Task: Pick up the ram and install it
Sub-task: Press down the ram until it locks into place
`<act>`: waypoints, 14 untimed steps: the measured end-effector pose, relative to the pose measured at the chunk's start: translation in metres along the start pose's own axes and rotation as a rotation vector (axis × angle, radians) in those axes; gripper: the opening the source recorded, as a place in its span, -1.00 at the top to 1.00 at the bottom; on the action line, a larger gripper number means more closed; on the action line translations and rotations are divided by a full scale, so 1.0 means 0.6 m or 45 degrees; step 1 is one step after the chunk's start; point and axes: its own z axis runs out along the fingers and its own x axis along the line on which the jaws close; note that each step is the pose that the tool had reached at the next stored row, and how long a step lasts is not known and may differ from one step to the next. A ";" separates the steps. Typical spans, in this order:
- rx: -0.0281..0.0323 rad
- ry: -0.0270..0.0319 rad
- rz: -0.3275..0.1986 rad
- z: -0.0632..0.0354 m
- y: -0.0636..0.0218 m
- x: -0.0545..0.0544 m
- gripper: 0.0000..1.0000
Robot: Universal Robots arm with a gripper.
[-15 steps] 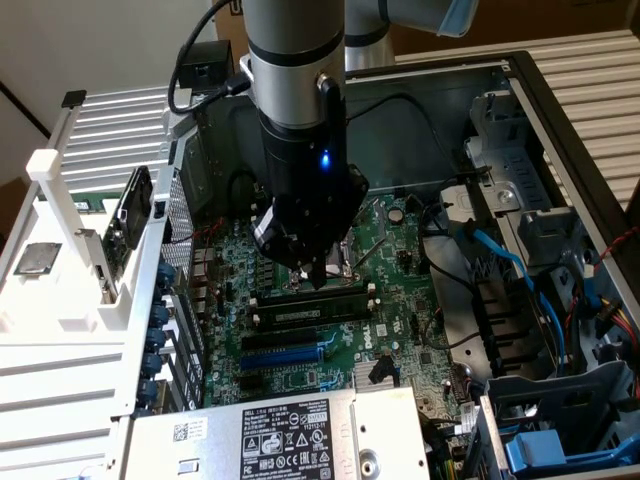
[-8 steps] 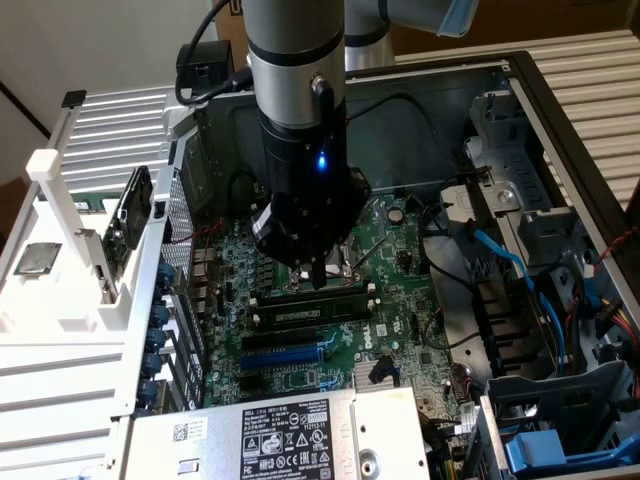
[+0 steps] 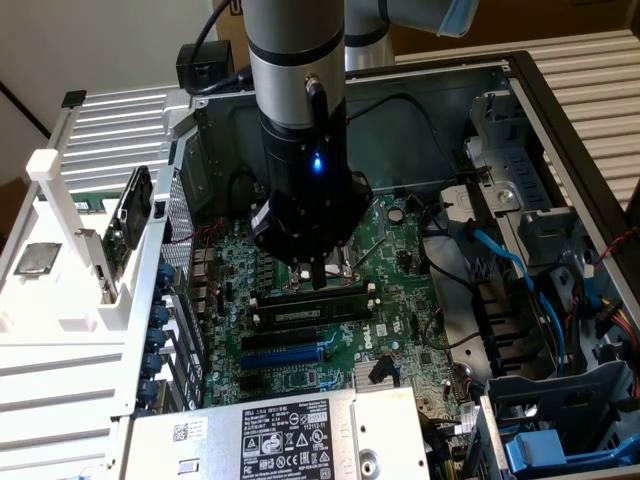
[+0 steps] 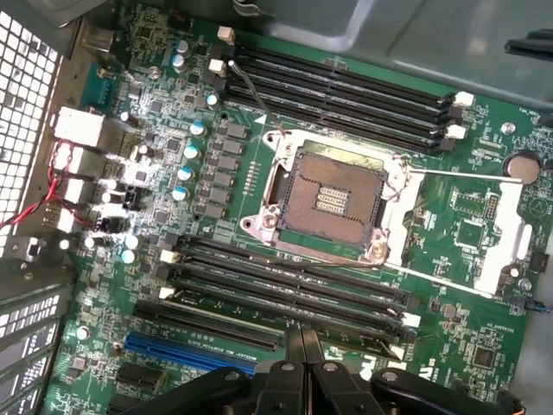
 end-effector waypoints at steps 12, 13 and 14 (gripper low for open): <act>0.0047 -0.0023 0.216 0.000 0.000 0.000 0.80; 0.0050 -0.0025 0.233 0.000 0.000 0.000 0.80; 0.0054 -0.0027 0.250 0.000 0.000 0.000 0.80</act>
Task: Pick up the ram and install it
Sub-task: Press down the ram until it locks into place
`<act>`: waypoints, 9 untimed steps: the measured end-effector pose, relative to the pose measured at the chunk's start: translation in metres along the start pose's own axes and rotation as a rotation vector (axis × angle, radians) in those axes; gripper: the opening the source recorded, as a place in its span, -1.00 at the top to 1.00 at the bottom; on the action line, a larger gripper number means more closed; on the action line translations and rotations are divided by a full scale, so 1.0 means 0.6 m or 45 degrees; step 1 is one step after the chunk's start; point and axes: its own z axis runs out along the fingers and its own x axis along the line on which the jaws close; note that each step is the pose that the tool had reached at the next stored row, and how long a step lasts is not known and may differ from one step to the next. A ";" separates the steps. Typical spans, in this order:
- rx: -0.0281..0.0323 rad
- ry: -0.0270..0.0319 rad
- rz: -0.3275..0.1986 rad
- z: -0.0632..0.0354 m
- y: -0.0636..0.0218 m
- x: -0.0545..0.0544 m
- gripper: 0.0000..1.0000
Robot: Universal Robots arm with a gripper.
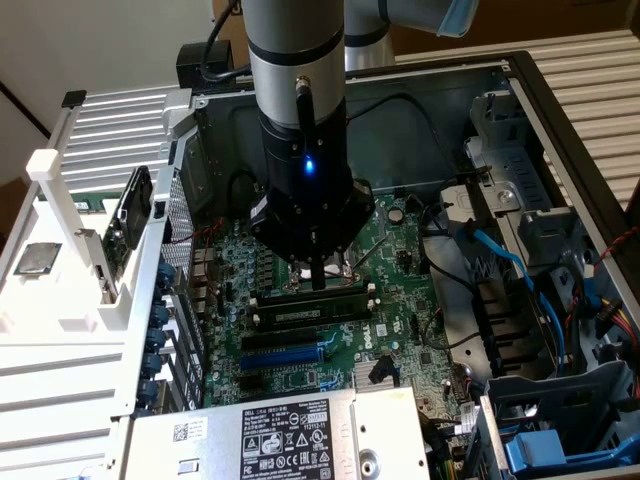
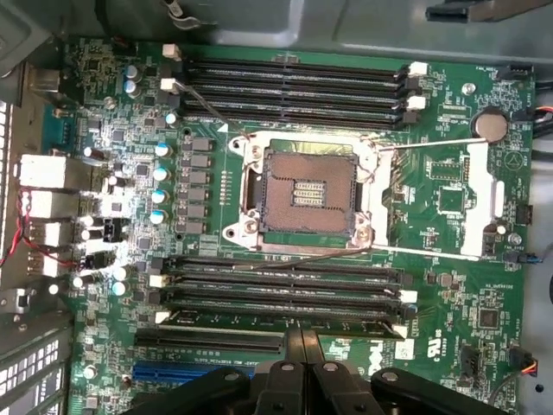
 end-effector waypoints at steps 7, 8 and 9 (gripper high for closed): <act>0.0019 -0.0013 0.092 0.000 0.000 0.000 0.80; 0.0019 -0.0014 0.093 0.000 0.000 0.000 0.80; 0.0019 -0.0014 0.093 0.000 0.000 0.000 0.80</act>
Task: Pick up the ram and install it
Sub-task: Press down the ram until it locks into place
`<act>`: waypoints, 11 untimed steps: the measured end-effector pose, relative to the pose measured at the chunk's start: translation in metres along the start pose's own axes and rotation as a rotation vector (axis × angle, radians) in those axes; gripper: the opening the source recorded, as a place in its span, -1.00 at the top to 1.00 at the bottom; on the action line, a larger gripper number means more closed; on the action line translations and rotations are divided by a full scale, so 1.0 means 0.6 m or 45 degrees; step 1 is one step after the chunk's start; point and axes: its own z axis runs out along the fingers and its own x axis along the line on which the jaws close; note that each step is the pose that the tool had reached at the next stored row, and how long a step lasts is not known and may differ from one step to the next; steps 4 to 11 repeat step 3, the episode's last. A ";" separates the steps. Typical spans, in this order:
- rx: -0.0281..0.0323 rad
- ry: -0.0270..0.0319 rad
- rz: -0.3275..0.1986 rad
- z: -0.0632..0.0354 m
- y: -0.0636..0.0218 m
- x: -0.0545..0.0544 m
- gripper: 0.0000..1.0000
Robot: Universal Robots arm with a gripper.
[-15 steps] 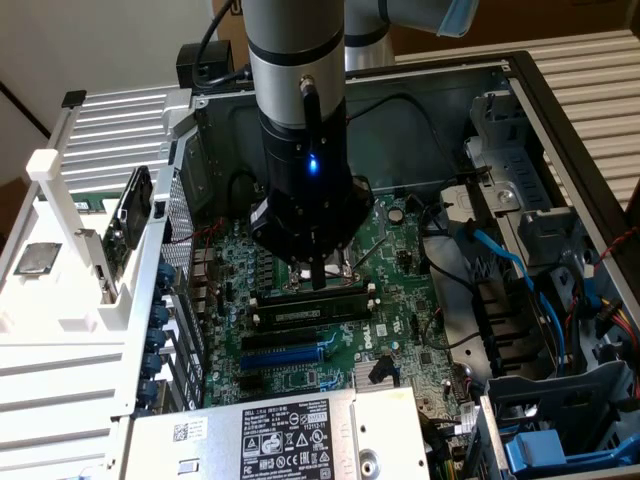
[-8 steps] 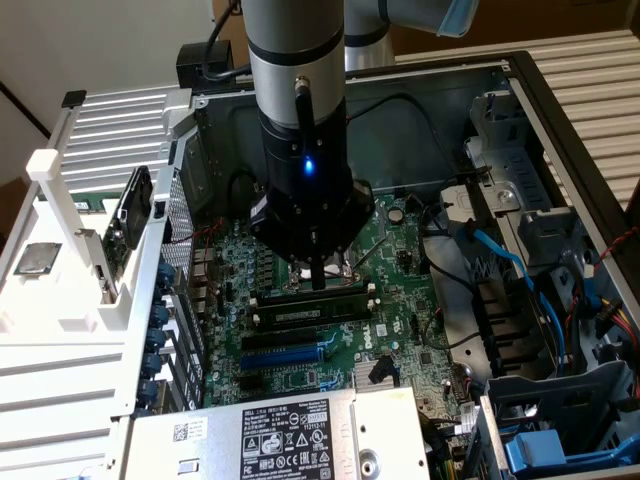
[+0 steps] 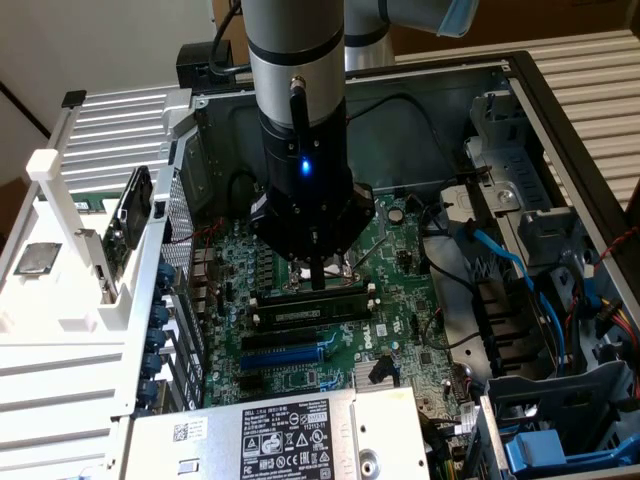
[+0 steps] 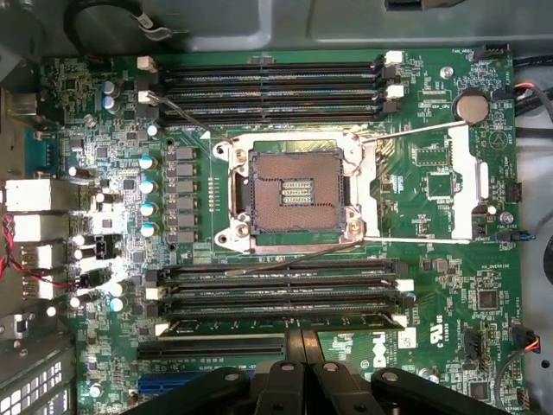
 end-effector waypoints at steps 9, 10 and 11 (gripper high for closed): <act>0.0000 0.0000 0.000 0.000 0.000 0.000 0.80; 0.0000 0.0000 0.000 0.000 0.000 0.000 0.80; 0.0000 0.0000 0.000 0.000 0.000 0.000 0.80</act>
